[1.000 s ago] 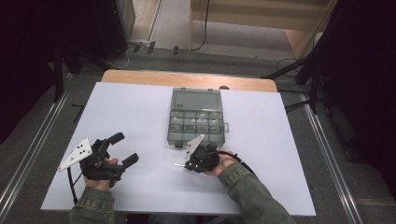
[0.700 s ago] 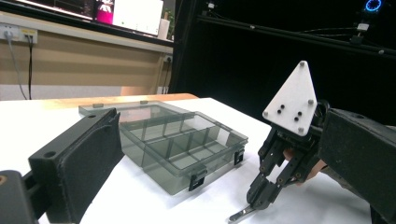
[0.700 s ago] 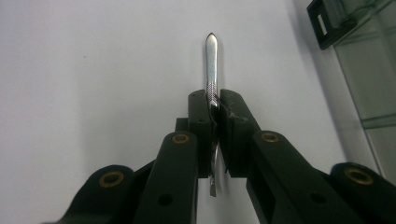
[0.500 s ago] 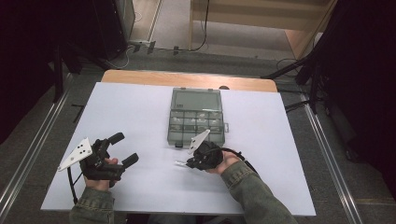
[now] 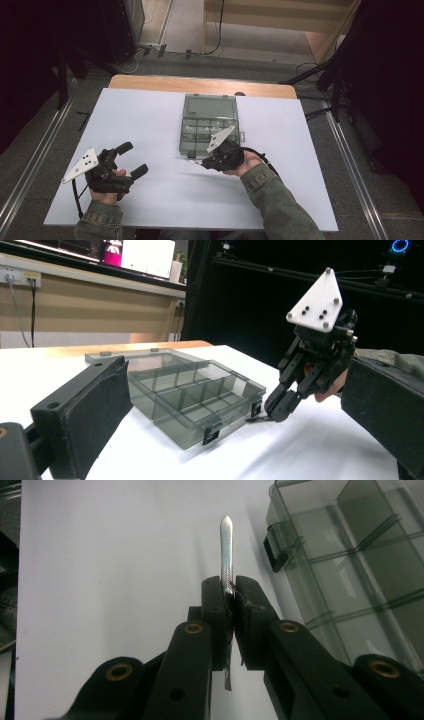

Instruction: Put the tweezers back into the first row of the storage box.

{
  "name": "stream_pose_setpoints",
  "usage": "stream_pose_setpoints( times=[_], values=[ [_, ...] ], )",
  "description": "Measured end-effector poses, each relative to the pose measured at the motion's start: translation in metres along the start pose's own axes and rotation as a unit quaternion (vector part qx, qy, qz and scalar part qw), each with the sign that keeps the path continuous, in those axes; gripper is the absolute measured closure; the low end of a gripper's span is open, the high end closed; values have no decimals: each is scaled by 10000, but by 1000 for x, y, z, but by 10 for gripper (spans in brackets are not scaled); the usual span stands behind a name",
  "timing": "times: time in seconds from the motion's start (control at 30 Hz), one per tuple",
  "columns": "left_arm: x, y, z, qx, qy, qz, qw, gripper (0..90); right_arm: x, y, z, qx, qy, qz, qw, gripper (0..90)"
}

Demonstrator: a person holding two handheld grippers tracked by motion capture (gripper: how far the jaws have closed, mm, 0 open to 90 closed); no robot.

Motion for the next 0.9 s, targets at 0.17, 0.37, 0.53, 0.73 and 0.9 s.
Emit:
stream_pose_setpoints(
  times=[0.17, 0.37, 0.53, 0.73, 0.9],
  values=[
    [0, 0, 0, -7, -11, 2, 10000, 0, -8, 5, 4, -46, -49, 30, 10000, 859],
    [1, 0, 1, -16, -28, -7, 10000, 0, -15, 9, 10, -53, -129, 38, 9999, 859],
    [1, -1, 1, -3, -18, -23, 10000, 0, -19, 11, 19, -49, -196, 81, 9998, 859],
    [0, -1, 1, -3, -11, -23, 10000, 0, -25, 14, 32, 25, -310, 59, 9995, 858],
    [0, -1, 1, 10, -7, -34, 10000, 0, -28, 17, 43, 85, -337, 174, 9992, 858]
  ],
)
Point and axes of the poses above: each handheld gripper's, and its own axes: x roughly forward along the jaws, y roughly out of its top, z roughly to its right, the point moved 4 cm from there along x, roughly forward along the jaws, and after that the axes turned 9 degrees about -x, right-handed, at the moved point
